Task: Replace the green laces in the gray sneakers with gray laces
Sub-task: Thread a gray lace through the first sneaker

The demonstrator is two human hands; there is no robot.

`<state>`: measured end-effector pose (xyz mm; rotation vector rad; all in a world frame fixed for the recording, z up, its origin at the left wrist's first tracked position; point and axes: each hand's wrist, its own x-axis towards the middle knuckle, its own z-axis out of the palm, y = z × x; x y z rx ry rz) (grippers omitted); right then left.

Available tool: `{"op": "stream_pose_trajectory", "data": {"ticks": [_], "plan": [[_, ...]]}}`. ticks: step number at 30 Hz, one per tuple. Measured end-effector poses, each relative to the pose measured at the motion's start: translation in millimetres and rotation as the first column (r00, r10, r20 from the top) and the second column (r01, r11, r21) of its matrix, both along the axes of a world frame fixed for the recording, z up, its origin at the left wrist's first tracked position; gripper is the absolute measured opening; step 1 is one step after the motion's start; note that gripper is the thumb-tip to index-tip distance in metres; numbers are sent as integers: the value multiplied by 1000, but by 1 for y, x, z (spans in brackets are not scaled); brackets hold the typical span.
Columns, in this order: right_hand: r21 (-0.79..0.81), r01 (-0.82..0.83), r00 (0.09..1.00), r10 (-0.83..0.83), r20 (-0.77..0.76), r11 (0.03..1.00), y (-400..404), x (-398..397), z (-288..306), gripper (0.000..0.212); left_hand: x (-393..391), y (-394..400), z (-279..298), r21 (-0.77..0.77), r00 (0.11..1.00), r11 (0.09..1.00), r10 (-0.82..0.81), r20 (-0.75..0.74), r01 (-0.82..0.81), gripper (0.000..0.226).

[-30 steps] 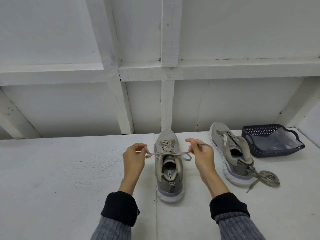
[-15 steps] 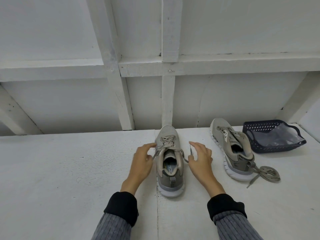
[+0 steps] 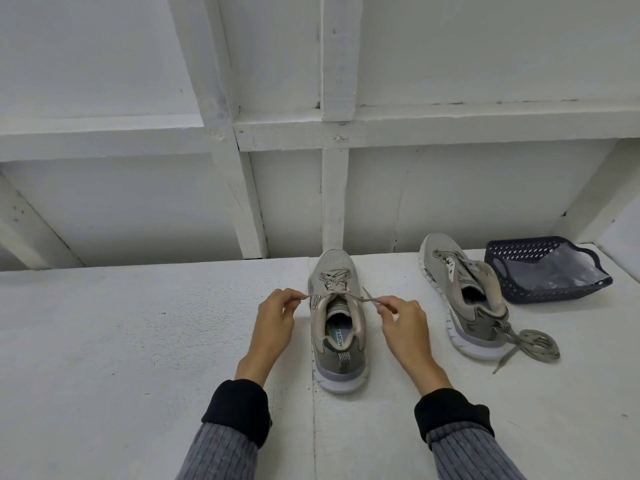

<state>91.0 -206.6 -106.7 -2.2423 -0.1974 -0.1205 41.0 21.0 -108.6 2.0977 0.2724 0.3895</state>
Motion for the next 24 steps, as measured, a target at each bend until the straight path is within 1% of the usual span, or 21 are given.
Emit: {"op": "stream_pose_trajectory", "data": {"ticks": [2, 4, 7, 9, 11, 12, 13, 14, 16, 17, 19, 20, 21, 23, 24], "plan": [[122, -100, 994, 105, -35, 987, 8, -2, 2, 32, -1, -8, 5, -25, 993, 993, -117, -5, 117, 19], [147, -171, 984, 176, -17, 974, 13, -4, 3, 31, 1, -16, 7, 4, 983, 984, -180, 19, 180, 16], [81, -174, 980, 164, 114, 981, 12, -4, 1, 19, 4, -19, 9, -8, 991, 992, -128, 36, 129, 13], [65, -147, 981, 137, 140, 987, 9, -2, 0, 16, 6, -17, 10, 28, 995, 995, -100, 17, 99, 17], [118, -138, 988, 128, 87, 983, 6, -2, 1, 14, 5, -16, 14, 42, 992, 992, -120, -36, 121, 20], [190, -134, 991, 131, 30, 972, 6, -2, 4, 15, 4, -17, 18, 1, 988, 991, -134, -75, 134, 24], [284, -127, 990, 141, -28, 950, 7, -2, 10, 18, 3, -17, 21, -82, 983, 986, -152, -107, 144, 28], [381, -115, 985, 156, -80, 917, 9, -2, 16, 22, 2, -18, 24, -187, 978, 971, -171, -119, 147, 33], [563, -86, 965, 210, -159, 822, 13, -3, 31, 29, 3, -18, 30, -380, 978, 913, -191, -81, 147, 40], [658, -82, 949, 260, -178, 749, 16, -2, 38, 32, 5, -19, 34, -458, 982, 877, -187, -42, 147, 42], [830, -71, 913, 370, -169, 554, 23, -2, 53, 31, 10, -23, 43, -601, 989, 787, -143, 42, 140, 40], [880, -61, 899, 409, -157, 470, 26, -1, 59, 28, 12, -25, 48, -664, 990, 735, -114, 85, 141, 38], [906, -55, 892, 428, -145, 420, 29, 1, 63, 26, 15, -27, 53, -719, 989, 680, -82, 125, 147, 37], [921, -56, 895, 428, -125, 385, 38, 5, 68, 23, 21, -30, 60, -800, 983, 576, -34, 182, 168, 34], [926, -50, 904, 411, -118, 374, 41, 8, 68, 20, 24, -31, 62, -813, 980, 554, -24, 198, 178, 32]]}}
